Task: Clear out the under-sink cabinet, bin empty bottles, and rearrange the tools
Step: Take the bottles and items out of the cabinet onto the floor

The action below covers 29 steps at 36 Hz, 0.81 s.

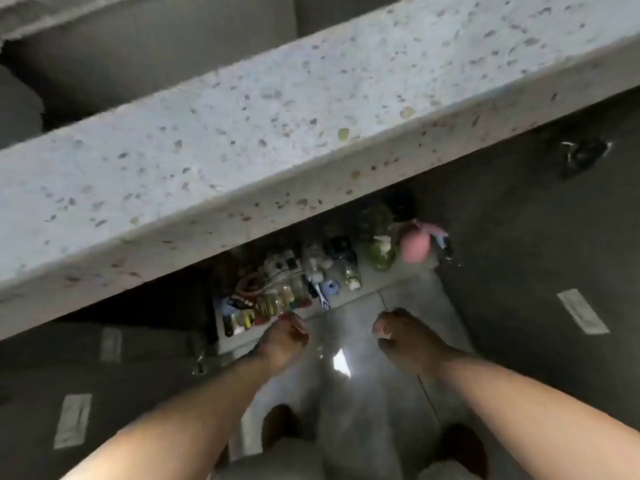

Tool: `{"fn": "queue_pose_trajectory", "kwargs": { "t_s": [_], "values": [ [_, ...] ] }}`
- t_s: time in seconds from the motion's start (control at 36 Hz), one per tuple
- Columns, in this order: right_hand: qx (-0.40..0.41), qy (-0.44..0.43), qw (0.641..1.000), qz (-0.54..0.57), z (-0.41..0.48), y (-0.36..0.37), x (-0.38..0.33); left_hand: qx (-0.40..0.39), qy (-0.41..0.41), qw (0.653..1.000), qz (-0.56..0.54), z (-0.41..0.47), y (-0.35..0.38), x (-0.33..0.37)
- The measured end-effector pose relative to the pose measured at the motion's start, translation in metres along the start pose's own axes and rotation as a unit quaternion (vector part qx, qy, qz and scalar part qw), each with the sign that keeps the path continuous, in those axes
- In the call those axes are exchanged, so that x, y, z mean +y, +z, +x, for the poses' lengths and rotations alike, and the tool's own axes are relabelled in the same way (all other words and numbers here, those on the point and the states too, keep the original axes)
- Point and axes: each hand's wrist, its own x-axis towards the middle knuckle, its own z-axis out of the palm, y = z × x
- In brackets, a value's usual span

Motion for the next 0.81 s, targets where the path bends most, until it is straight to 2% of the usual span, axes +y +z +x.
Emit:
{"fn": "queue_pose_trajectory", "kwargs": {
  "t_s": [0.06,0.14,0.25,0.31,0.39,0.56,0.69,0.81],
  "values": [
    [0.032,-0.002,0.999,0.011,0.027,0.013,0.008,0.036,0.012,0.999,0.015,0.028,0.002,-0.009],
    [0.046,-0.031,0.998,0.007,0.076,0.029,0.02,0.088,0.021,0.995,-0.029,0.075,0.004,-0.023],
    [0.071,-0.072,0.995,-0.017,0.133,0.045,0.038,0.255,0.015,0.967,-0.019,0.123,0.003,-0.037],
    [0.096,-0.085,0.992,0.005,0.152,0.053,0.044,0.301,-0.008,0.954,-0.016,0.14,0.002,-0.042],
    [0.126,-0.103,0.985,0.057,0.165,0.062,0.047,0.305,-0.045,0.951,-0.026,0.163,0.006,-0.046],
    [0.112,-0.096,0.984,0.095,0.157,0.079,0.047,0.275,-0.068,0.958,-0.034,0.197,0.007,-0.056],
    [0.121,-0.053,0.972,0.193,0.122,0.088,0.036,0.26,-0.052,0.956,-0.123,0.183,0.006,-0.065],
    [0.089,-0.026,0.958,0.27,0.104,0.089,0.016,0.216,0.021,0.941,-0.259,0.156,0.021,-0.06]
  ]
}}
